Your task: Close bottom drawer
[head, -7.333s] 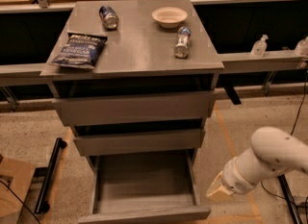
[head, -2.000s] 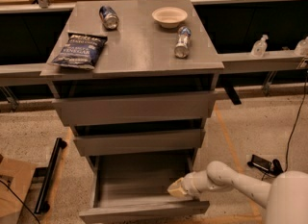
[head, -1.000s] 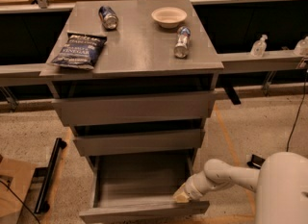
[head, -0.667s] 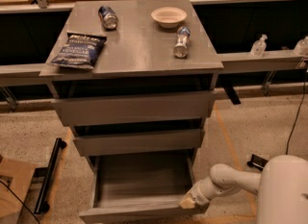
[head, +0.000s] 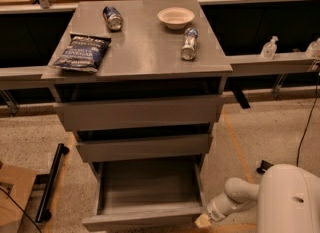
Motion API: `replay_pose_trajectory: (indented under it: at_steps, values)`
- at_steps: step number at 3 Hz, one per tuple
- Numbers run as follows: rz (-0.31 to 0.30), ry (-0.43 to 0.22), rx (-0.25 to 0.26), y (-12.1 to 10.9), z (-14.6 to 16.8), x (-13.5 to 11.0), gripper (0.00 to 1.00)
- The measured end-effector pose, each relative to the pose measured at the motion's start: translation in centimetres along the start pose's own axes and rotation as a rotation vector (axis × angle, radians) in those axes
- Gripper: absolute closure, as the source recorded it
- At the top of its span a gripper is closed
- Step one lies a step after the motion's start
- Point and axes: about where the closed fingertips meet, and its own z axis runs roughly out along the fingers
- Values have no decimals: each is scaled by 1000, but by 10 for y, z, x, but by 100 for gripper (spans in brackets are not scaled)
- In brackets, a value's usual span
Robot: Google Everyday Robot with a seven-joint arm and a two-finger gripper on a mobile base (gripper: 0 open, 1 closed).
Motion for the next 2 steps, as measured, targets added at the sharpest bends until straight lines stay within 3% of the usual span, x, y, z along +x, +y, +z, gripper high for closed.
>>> replay_pose_trajectory:
  at_steps: [1, 2]
  values:
    - [57, 32, -14, -13, 14, 17, 100]
    - [20, -72, 29, -33, 18, -6, 100]
